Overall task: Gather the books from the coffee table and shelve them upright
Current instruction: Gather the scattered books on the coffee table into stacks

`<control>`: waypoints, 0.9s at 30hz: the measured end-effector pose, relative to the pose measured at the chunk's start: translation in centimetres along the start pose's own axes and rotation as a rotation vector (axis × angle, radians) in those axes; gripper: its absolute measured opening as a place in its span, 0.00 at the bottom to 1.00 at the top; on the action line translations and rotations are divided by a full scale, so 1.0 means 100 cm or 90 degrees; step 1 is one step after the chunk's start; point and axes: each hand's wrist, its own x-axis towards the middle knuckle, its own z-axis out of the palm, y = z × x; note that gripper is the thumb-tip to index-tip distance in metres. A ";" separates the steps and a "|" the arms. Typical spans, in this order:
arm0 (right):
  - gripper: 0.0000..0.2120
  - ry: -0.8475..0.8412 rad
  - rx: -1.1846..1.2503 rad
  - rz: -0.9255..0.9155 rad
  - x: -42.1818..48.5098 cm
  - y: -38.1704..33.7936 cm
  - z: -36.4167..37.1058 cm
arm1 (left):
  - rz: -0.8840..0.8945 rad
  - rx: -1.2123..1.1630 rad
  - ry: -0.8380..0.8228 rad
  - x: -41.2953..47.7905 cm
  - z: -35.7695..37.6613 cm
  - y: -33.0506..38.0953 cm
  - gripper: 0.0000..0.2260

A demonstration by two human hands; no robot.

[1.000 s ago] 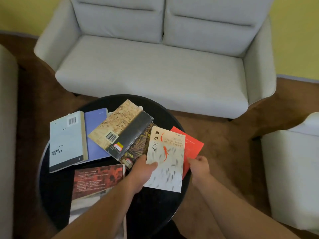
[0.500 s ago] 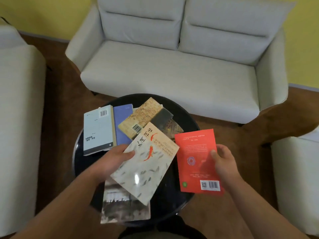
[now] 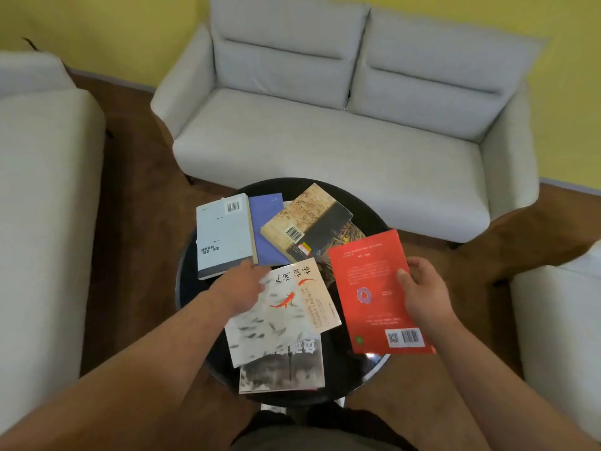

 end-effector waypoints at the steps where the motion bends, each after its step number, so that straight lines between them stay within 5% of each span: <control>1: 0.15 0.006 -0.007 -0.016 -0.001 -0.005 0.000 | 0.003 0.030 0.035 -0.003 -0.001 0.003 0.22; 4: 0.16 0.005 -0.027 -0.064 -0.003 -0.019 0.001 | -0.059 0.028 0.241 -0.025 0.009 0.008 0.24; 6: 0.16 -0.006 -0.029 -0.076 -0.004 -0.025 0.006 | -0.214 -0.172 0.363 -0.054 0.029 0.012 0.31; 9: 0.17 -0.014 -0.022 -0.067 -0.007 -0.027 0.015 | -0.555 -0.705 0.268 -0.093 0.064 0.023 0.40; 11: 0.18 -0.006 -0.008 -0.046 -0.009 -0.025 0.021 | -0.598 -1.035 0.163 -0.103 0.080 0.031 0.27; 12: 0.18 -0.001 -0.005 -0.039 -0.010 -0.025 0.022 | -0.549 -1.083 0.137 -0.105 0.084 0.034 0.19; 14: 0.17 0.013 0.001 -0.025 -0.013 -0.025 0.022 | -0.499 -1.040 0.162 -0.101 0.085 0.033 0.08; 18: 0.17 0.030 0.022 0.000 -0.016 -0.027 0.016 | -0.457 -1.008 0.220 -0.080 0.068 0.016 0.02; 23: 0.11 0.040 0.076 0.009 -0.018 -0.029 0.005 | -0.364 -0.860 0.069 -0.070 0.033 -0.022 0.13; 27: 0.07 0.014 0.146 0.061 -0.017 -0.024 0.002 | -0.258 -0.742 0.144 -0.055 0.029 -0.025 0.22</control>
